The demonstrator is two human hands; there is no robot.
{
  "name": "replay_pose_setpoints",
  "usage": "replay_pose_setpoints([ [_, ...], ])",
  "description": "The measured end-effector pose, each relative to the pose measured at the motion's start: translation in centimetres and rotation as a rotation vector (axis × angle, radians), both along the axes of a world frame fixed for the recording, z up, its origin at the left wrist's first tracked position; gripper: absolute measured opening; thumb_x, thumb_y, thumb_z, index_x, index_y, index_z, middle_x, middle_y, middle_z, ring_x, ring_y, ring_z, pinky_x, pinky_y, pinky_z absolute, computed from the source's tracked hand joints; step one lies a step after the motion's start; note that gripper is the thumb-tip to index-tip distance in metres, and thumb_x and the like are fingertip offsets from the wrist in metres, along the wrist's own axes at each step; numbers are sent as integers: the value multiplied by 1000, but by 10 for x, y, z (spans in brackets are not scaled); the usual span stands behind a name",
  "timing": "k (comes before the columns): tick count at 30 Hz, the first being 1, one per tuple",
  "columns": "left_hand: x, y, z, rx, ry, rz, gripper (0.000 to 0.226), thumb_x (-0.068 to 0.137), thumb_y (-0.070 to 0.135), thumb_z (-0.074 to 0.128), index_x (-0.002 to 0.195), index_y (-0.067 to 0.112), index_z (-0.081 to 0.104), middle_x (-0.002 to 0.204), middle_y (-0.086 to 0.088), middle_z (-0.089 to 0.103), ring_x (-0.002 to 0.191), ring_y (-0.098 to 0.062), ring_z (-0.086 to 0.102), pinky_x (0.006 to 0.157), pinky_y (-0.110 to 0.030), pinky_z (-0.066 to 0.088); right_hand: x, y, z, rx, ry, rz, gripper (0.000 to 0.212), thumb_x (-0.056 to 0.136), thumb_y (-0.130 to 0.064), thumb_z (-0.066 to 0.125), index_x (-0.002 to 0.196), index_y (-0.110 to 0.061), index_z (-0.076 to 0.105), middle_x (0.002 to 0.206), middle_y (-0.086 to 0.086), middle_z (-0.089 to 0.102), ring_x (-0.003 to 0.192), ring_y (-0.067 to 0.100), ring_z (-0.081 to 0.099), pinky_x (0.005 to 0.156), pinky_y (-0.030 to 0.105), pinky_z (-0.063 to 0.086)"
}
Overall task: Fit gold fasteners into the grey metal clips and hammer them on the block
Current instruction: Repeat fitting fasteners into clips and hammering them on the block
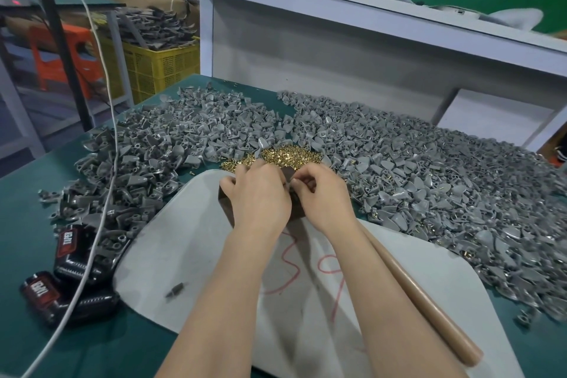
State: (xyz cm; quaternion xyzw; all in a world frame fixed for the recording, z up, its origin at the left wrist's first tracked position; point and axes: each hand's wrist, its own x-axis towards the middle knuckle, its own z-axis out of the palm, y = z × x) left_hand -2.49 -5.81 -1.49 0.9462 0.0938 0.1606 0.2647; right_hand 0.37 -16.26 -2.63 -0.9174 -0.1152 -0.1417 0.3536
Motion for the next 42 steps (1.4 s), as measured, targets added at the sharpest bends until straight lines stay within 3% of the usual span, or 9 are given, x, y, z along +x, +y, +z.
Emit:
replay_pose_setpoints([
  [11,1,0,-1,-3,-11,-2,16,91,19,52,95,23,68,112,2,56,112,-26,42,83,-36,24,-3,5,6,-97,-11,-24,10,90,-10,57,91,-10,67,91,-4,51,85,17,51,79,24,36],
  [16,2,1,-1,-29,-7,0,16,91,21,54,95,26,69,111,5,57,111,-24,42,81,-36,23,-3,-26,13,-110,123,-177,36,92,-29,58,126,-16,55,120,2,55,104,18,57,95,38,47],
  [21,3,0,-2,-58,20,-2,14,91,22,55,94,27,68,112,5,57,112,-24,41,85,-37,25,-12,-51,6,-476,466,-299,27,90,-35,59,98,-10,55,86,3,60,81,23,61,74,37,53],
  [27,4,1,-3,-89,5,21,10,89,24,56,91,27,66,111,3,57,113,-24,42,88,-38,27,-12,-59,23,-125,332,-279,25,92,-25,56,106,-8,43,87,11,65,73,23,67,74,43,54],
  [30,4,1,-4,-81,1,25,10,90,25,57,91,28,66,110,4,58,112,-23,43,86,-37,26,-19,-59,34,-15,239,-192,25,93,-30,53,114,-16,47,86,2,63,68,18,60,70,34,51],
  [33,5,2,-4,-61,-5,30,11,90,24,57,91,27,68,108,4,59,111,-24,43,83,-36,24,-29,-51,39,-90,-7,-153,28,96,-30,51,123,-26,56,94,-1,65,81,18,57,71,28,41],
  [36,5,1,-4,-63,-17,40,13,90,24,56,86,27,68,106,6,60,109,-23,44,81,-35,23,-42,-39,46,-41,-236,-144,35,96,-34,51,130,-33,53,102,-6,67,86,16,62,76,27,47],
  [40,5,1,-3,-30,-18,32,15,90,23,55,88,25,70,104,4,60,108,-25,45,79,-35,23,-43,-28,40,-292,11,-57,38,95,-35,50,132,-41,49,110,2,69,94,26,64,82,35,52],
  [42,5,1,-4,-23,-17,32,15,90,24,55,89,25,70,104,4,60,108,-25,45,79,-35,23,-44,-28,42,-289,-46,-99,38,95,-34,50,132,-42,49,109,-1,69,95,24,64,81,34,52],
])
